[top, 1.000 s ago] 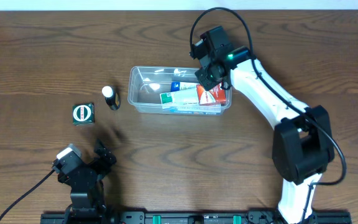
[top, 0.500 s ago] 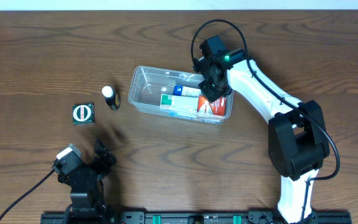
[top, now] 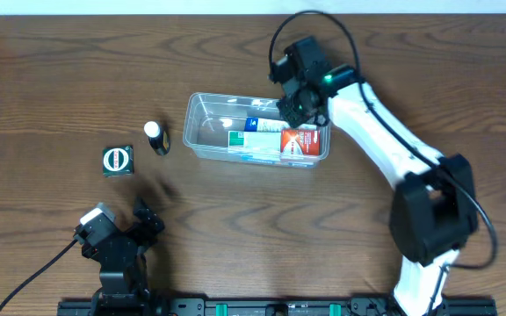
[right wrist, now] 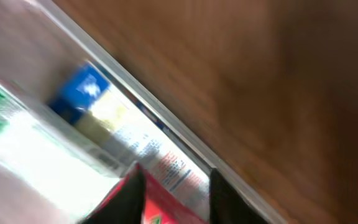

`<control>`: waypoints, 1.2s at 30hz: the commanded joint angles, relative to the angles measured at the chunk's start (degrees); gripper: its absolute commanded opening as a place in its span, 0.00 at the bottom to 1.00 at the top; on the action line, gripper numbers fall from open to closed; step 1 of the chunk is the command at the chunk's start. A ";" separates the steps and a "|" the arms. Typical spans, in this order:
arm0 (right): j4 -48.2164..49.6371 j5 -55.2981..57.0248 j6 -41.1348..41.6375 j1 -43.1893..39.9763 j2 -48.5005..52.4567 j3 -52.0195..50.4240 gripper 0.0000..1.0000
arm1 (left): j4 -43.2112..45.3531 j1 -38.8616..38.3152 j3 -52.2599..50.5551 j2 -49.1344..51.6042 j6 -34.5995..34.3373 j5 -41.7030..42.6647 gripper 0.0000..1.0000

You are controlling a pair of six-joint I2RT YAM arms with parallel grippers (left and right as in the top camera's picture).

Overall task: Pack container
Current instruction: 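Withdraw the right arm up and to the right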

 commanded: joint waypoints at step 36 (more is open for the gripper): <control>-20.28 -1.05 30.88 -23.32 -27.54 2.71 0.99 | 0.96 -0.28 -1.03 -0.35 -3.45 0.26 0.98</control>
